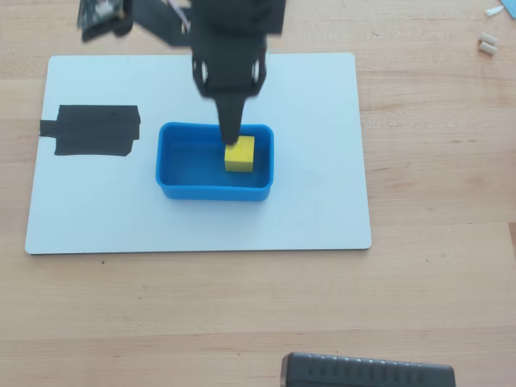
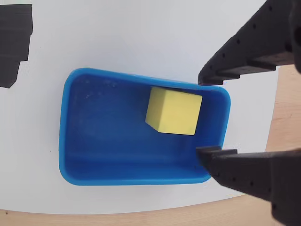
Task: Pick up yellow cube and drop it in the blue rectangular bin
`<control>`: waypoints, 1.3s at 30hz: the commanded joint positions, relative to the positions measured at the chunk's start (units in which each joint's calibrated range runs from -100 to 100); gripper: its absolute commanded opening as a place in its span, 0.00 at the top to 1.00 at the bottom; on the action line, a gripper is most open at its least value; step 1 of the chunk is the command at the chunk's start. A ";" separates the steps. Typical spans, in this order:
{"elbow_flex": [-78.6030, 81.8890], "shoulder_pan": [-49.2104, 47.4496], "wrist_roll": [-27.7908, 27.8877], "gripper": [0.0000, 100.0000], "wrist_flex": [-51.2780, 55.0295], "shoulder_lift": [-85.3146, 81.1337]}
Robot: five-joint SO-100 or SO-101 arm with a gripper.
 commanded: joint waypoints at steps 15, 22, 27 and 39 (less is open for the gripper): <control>46.51 -4.44 -0.10 1.00 -14.99 -47.20; 63.15 -4.10 0.00 1.00 -17.30 -66.15; 71.60 -5.98 0.00 1.00 -15.07 -78.41; 74.96 -3.49 0.05 1.00 -13.01 -82.04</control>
